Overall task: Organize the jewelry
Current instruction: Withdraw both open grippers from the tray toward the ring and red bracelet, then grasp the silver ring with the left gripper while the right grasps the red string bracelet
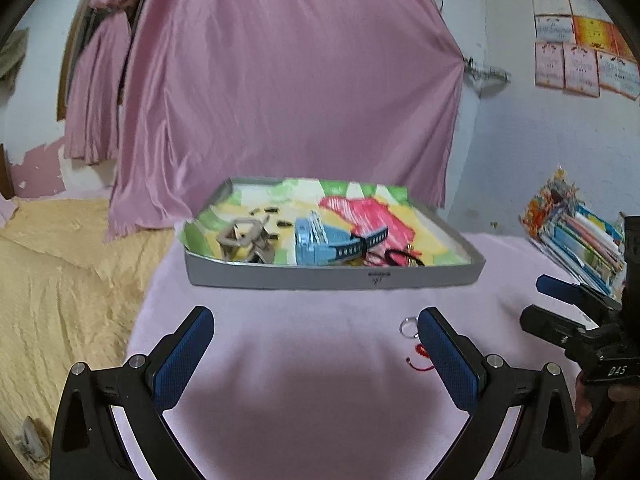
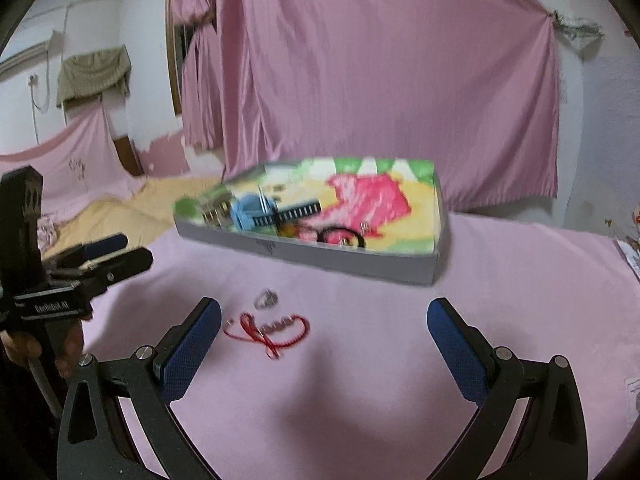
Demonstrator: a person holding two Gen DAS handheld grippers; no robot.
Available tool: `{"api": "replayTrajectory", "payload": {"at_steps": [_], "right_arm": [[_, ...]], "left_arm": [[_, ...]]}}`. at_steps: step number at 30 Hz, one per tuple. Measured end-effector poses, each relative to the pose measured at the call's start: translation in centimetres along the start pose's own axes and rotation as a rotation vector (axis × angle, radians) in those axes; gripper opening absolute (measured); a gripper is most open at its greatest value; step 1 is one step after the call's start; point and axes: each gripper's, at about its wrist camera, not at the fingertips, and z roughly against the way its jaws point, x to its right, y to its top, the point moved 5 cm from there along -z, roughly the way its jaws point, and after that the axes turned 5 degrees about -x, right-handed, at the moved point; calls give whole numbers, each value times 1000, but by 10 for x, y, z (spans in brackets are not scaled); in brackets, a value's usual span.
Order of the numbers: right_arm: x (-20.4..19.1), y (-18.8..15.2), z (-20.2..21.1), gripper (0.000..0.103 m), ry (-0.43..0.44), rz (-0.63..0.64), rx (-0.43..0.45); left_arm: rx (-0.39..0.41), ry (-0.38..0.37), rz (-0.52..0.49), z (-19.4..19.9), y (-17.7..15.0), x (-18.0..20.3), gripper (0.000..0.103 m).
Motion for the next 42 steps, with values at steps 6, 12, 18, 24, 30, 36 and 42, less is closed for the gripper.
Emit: {"api": "replayTrajectory", "payload": {"at_steps": [6, 12, 18, 24, 30, 36, 42], "right_arm": [[-8, -4, -25, 101, 38, 76, -150], [-28, -4, -47, 87, 76, 180, -260], [-39, -2, -62, 80, 76, 240, -319], [-43, 4, -73, 69, 75, 257, -346], [-32, 8, -76, 56, 66, 223, -333], [-13, 11, -76, 52, 34, 181, -322], [3, 10, -74, 48, 19, 160, -311]], "left_arm": [[-106, -13, 16, -21, -2, -4, 102], [-157, -7, -38, -34, -1, 3, 102], [-213, 28, -46, -48, 0, 0, 102], [-244, 7, -22, -56, 0, -3, 101], [-285, -21, -31, -65, 0, 4, 92], [-317, -44, -53, -73, 0, 15, 90], [-334, -62, -94, -83, 2, 32, 84]]}}
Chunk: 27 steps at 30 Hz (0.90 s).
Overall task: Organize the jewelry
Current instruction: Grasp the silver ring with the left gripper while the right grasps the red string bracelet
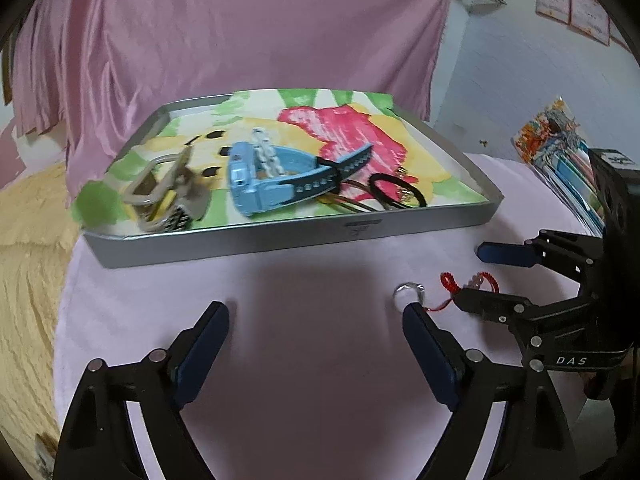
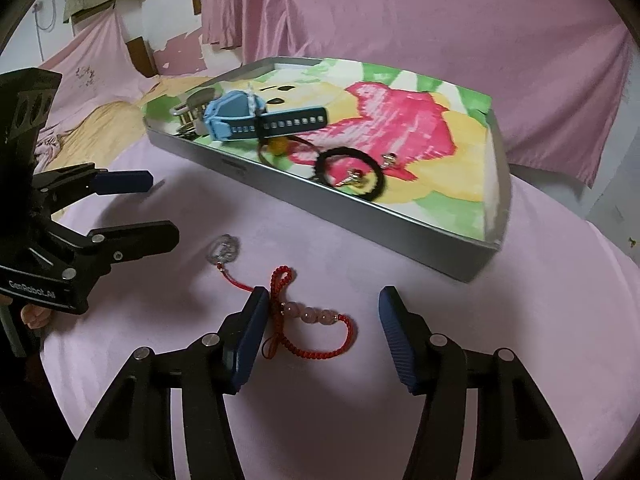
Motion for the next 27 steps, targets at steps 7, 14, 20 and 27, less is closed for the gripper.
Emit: {"api": "replayTrajectory", "payload": {"at_steps": [7, 14, 20, 27], "right_arm": [[15, -5, 4, 35, 1, -15, 12], [18, -5, 2, 33, 5, -10, 27], [18, -6, 2, 33, 8, -6, 28], [13, -4, 2, 33, 17, 16, 23]], "left_arm": [[-34, -35, -46, -13, 4, 20, 70], [-37, -42, -86, -17, 5, 35, 59], [-40, -48, -116, -17, 5, 43, 38], [-40, -87, -89, -17, 5, 39, 17]]}}
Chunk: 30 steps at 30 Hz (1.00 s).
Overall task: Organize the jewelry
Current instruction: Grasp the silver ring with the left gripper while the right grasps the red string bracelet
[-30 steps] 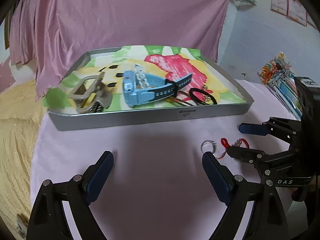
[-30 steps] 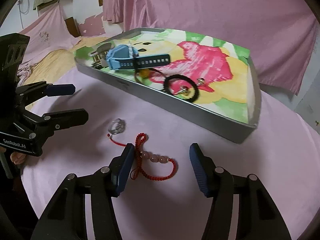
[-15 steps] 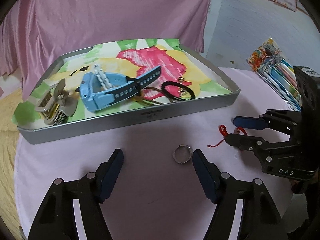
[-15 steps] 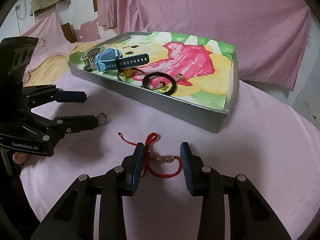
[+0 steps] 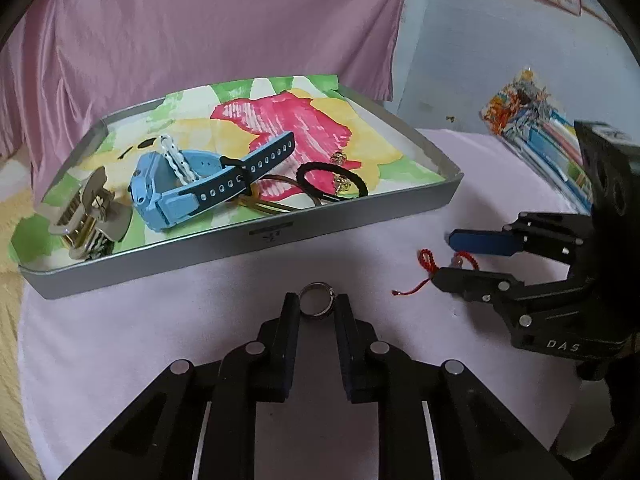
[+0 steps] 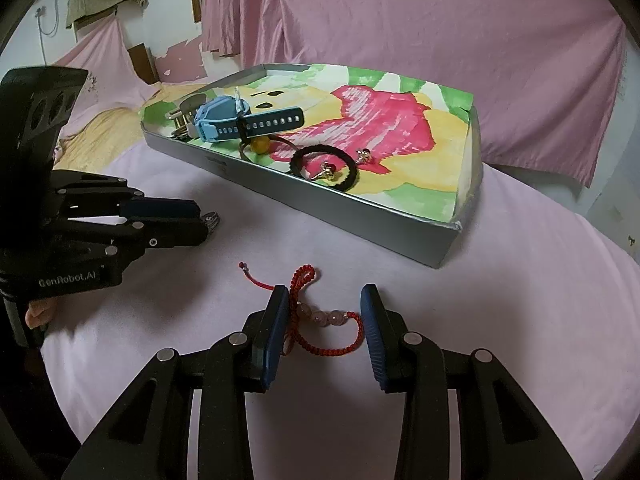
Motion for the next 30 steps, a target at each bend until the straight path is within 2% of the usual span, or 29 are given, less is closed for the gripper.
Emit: {"api": "replayTrajectory", "payload": {"at_steps": [11, 13, 14, 17, 22, 23, 24, 30], "right_arm": [[-17, 8, -4, 30, 26, 53, -19], [-18, 8, -3, 29, 28, 52, -23], [-18, 8, -3, 27, 28, 54, -24], [-21, 8, -3, 24, 18, 58, -25], [-25, 9, -3, 24, 20, 69, -32], [-27, 10, -4, 14, 47, 71, -34], [-29, 11, -5, 10, 42, 75, -33], [-33, 13, -7, 7, 44, 83, -24]], "left_arm": [[7, -53, 54, 2, -1, -7, 16], [11, -61, 79, 3, -1, -12, 12], [7, -57, 94, 2, -1, -15, 2], [6, -97, 134, 2, -1, -22, 2], [7, -103, 140, 1, -2, -23, 2], [7, -104, 141, 1, -2, -22, 2], [7, -103, 140, 1, -2, -22, 2], [7, -108, 146, 0, -1, -23, 1]]}}
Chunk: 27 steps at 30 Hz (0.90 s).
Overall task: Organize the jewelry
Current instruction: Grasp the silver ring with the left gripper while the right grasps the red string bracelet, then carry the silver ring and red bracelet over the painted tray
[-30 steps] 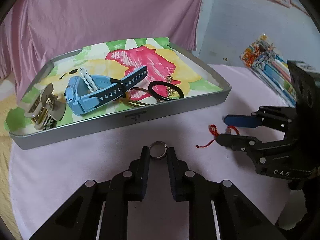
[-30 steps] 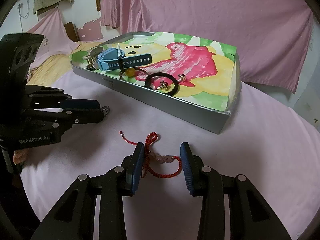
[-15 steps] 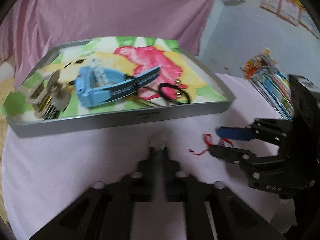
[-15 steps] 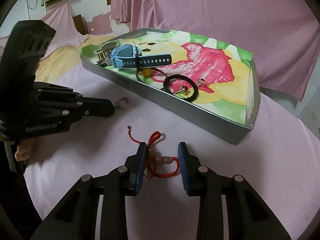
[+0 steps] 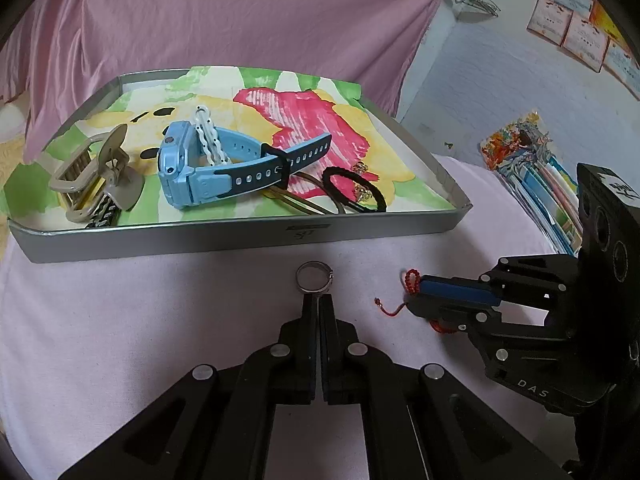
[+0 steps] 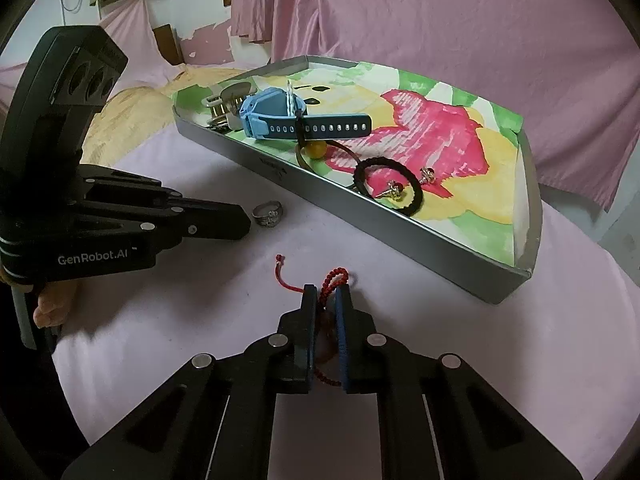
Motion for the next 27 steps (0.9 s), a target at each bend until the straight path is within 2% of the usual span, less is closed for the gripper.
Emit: {"api": "replayTrajectory", "payload": {"at_steps": [7, 13, 14, 16, 17, 18, 27], "right_arm": [[2, -1, 1, 7, 16, -7, 11], [3, -3, 1, 7, 23, -12, 12], [4, -2, 1, 7, 25, -13, 11], [7, -2, 1, 7, 24, -16, 7], [8, -1, 0, 7, 24, -17, 7], [9, -1, 0, 7, 25, -17, 7], [14, -1, -1, 7, 40, -28, 24]], "left_arm": [[1, -4, 4, 0, 0, -1, 1], [8, 53, -19, 2, 0, 2, 4], [10, 59, -24, 2, 0, 3, 9], [19, 67, -41, 3, 1, 6, 27], [24, 77, -45, 4, 1, 7, 42], [27, 86, -48, 4, 2, 7, 47], [12, 137, -85, -4, 10, 12, 46]]}}
